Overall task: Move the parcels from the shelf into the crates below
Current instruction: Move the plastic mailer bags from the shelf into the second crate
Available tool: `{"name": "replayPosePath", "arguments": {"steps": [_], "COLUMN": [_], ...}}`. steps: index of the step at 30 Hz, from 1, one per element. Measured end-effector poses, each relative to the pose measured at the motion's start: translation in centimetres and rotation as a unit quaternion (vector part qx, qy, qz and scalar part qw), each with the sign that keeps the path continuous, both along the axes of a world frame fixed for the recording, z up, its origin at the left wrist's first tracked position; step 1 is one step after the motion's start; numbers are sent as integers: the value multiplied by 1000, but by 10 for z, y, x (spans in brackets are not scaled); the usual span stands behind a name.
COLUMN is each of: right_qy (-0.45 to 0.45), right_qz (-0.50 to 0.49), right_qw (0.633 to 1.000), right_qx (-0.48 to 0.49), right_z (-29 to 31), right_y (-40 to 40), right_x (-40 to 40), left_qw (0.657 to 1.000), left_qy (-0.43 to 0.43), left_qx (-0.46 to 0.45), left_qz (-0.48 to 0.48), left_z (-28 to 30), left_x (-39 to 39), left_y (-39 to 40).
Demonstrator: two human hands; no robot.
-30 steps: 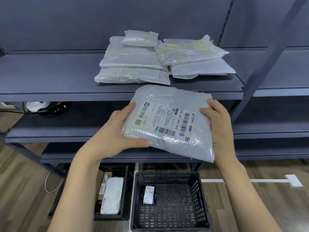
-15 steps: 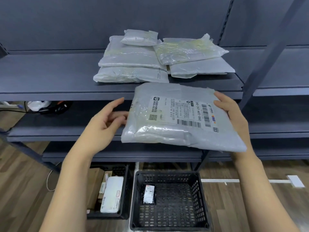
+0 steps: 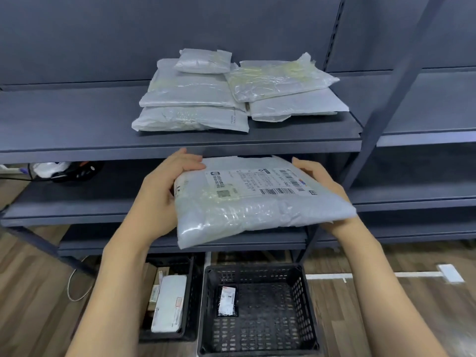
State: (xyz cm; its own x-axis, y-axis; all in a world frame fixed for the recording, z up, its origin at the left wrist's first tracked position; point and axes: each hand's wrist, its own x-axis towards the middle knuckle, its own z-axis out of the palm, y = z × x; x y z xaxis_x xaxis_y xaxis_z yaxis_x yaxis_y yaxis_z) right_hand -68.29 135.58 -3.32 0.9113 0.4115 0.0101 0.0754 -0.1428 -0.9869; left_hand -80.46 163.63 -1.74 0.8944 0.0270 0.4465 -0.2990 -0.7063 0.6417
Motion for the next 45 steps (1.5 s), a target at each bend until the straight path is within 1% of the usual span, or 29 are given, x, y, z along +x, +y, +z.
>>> {"name": "replayPosePath", "arguments": {"steps": [1, 2, 3, 4, 5, 8, 10, 12, 15, 20, 22, 25, 26, 28, 31, 33, 35, 37, 40, 42, 44, 45], "right_qy": [9, 2, -23, -70, -94, -101, -114, -126, -136, -121, -121, -124, -125, -137, -170, -190, -217, -243, -279, -312, -339, -335], "right_qz": [-11, -21, -31, -40, -50, -41, -12, 43, 110, 180, 180, 124, 108, 97, 104, 116, 131, 148, 159, 164, 172, 179], "right_qw": [1000, 999, 996, 989, 985, 990, 989, 983, 967, 958, 961, 975, 978, 978, 972, 967, 960, 950, 935, 920, 905, 905], "right_qx": [-25, -39, -76, -125, -139, -91, -95, -128, -184, -187, -170, -135, -130, -126, -127, -127, -120, -125, -148, -171, -192, -190], "right_z": [-4, -6, -6, -6, -5, 0, 7, 15, 20, 29, 33, 39, 41, 46, 50, 51, 52, 52, 47, 41, 33, 28], "right_y": [-3, -6, -9, -12, -14, -13, -8, 0, 9, 17, 19, 14, 10, 5, 5, 7, 7, 6, 3, 2, 8, 13], "right_x": [-1, -4, -6, -8, -9, -17, -18, -21, -23, -28, -31, -32, -34, -37, -42, -42, -42, -44, -47, -47, -48, -50], "left_qw": [999, 998, 997, 994, 989, 970, 958, 951, 946, 941, 951, 969, 974, 983, 984, 979, 979, 980, 984, 979, 980, 984], "left_qy": [10, -21, -46, -73, -95, -116, -132, -159, -199, -217, -203, -180, -170, -138, -33, 46, 86, 107, 145, 180, 162, 143], "left_qx": [-9, -7, -11, 2, 28, 121, 165, 178, 170, 152, 135, 116, 96, 26, -78, -101, -98, -94, -60, -51, -17, 22], "left_qz": [32, 61, 68, 86, 114, 175, 196, 195, 193, 209, 191, 125, 115, 119, 154, 172, 159, 139, 88, 82, 110, 104], "left_z": [5, 8, 10, 10, 10, 17, 17, 14, 4, 1, 6, 17, 19, 21, 27, 32, 34, 31, 27, 28, 27, 26], "left_x": [8, 4, -4, -6, -2, 1, -1, 3, 6, 7, 6, 0, -2, -6, -9, -11, -12, -12, -13, -17, -18, -16], "left_y": [-11, -20, -27, -27, -26, -22, -32, -38, -45, -51, -52, -46, -45, -45, -50, -54, -57, -57, -51, -48, -48, -50]}}
